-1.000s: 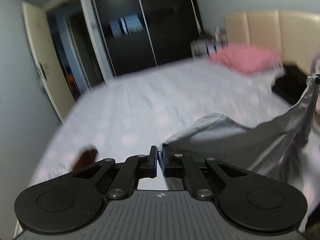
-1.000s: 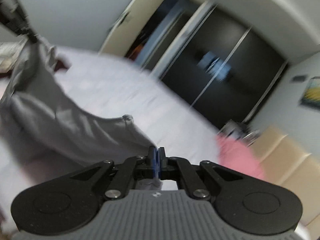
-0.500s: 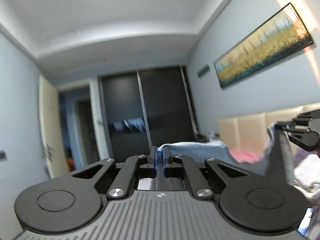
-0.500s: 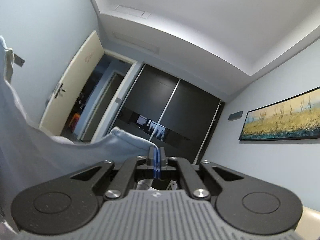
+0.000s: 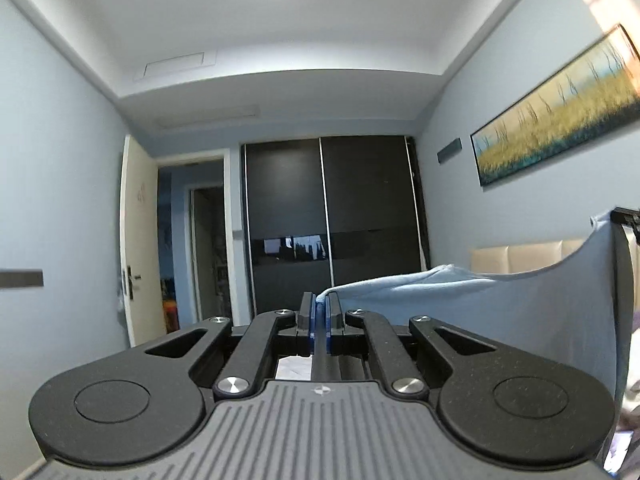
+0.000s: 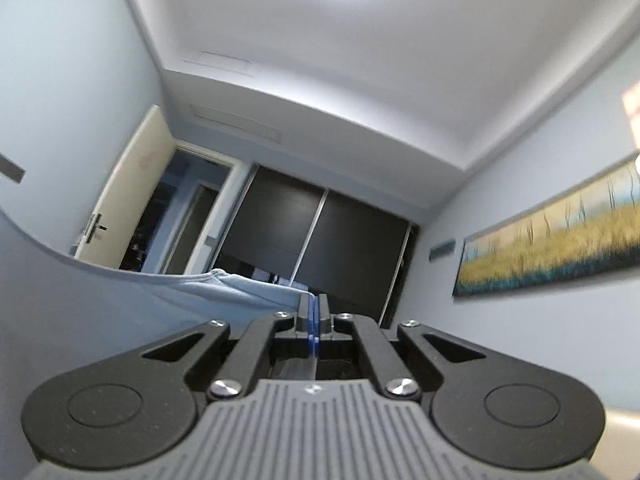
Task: Fold clothes
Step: 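Lift the shirt high with both grippers and shake it out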
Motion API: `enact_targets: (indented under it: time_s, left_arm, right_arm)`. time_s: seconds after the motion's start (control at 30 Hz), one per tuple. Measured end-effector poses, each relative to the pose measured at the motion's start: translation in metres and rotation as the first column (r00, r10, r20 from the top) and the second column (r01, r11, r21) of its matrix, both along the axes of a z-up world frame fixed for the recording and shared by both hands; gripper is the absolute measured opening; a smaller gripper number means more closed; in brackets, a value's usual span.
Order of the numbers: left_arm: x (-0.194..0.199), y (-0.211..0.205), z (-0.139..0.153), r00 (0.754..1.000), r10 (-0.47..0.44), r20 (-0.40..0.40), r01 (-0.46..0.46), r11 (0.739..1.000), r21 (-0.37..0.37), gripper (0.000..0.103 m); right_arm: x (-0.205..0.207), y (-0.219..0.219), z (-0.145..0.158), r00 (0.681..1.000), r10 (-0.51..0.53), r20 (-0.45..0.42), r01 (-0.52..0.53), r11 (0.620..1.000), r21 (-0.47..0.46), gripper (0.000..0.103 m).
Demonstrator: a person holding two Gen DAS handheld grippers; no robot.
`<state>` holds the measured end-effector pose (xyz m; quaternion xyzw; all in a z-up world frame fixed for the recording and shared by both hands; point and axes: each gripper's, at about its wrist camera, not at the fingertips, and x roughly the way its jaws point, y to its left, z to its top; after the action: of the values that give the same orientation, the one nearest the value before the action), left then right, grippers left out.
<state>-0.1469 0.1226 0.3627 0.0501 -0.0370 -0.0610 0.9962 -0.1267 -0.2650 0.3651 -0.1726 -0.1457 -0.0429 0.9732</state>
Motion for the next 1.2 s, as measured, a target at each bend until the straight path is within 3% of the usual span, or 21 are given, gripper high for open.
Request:
enact_targets:
  time_s: [0.07, 0.43, 0.63, 0.8, 0.97, 1.1, 1.2]
  left_arm:
    - [-0.013, -0.001, 0.0, 1.0, 0.007, 0.026, -0.008, 0.999, 0.033, 0.003]
    - [-0.095, 0.0, 0.001, 0.99, -0.047, 0.132, 0.045, 0.999, 0.024, 0.003]
    - [-0.11, -0.004, 0.005, 0.986, -0.056, 0.16, 0.05, 0.998, 0.04, 0.003]
    - [-0.079, -0.007, 0.001, 0.996, -0.043, 0.079, 0.039, 0.998, 0.052, 0.003]
    - [-0.025, -0.01, -0.022, 0.999, -0.003, -0.048, 0.008, 0.996, 0.086, 0.003]
    - [0.037, -0.013, -0.049, 0.985, 0.025, -0.173, -0.005, 0.993, 0.115, 0.003]
    - [0.095, -0.014, -0.079, 0.958, 0.047, -0.284, -0.012, 0.992, 0.126, 0.003]
  right_arm:
    - [-0.014, 0.0, -0.001, 1.0, 0.019, 0.016, -0.019, 1.0, -0.013, 0.0]
    - [-0.104, -0.009, -0.018, 0.995, 0.044, 0.092, -0.042, 0.999, -0.023, 0.0]
    - [-0.141, -0.009, -0.018, 0.991, 0.044, 0.128, -0.041, 0.999, -0.032, 0.001]
    - [-0.127, -0.008, -0.021, 0.994, 0.048, 0.098, -0.044, 0.998, -0.043, 0.001]
    - [-0.08, -0.01, -0.039, 0.998, 0.062, -0.017, -0.063, 0.998, -0.026, 0.001]
    - [-0.023, -0.008, -0.064, 0.988, 0.067, -0.138, -0.071, 0.997, -0.025, 0.001]
    - [0.032, -0.007, -0.089, 0.966, 0.069, -0.251, -0.074, 0.997, -0.012, 0.001]
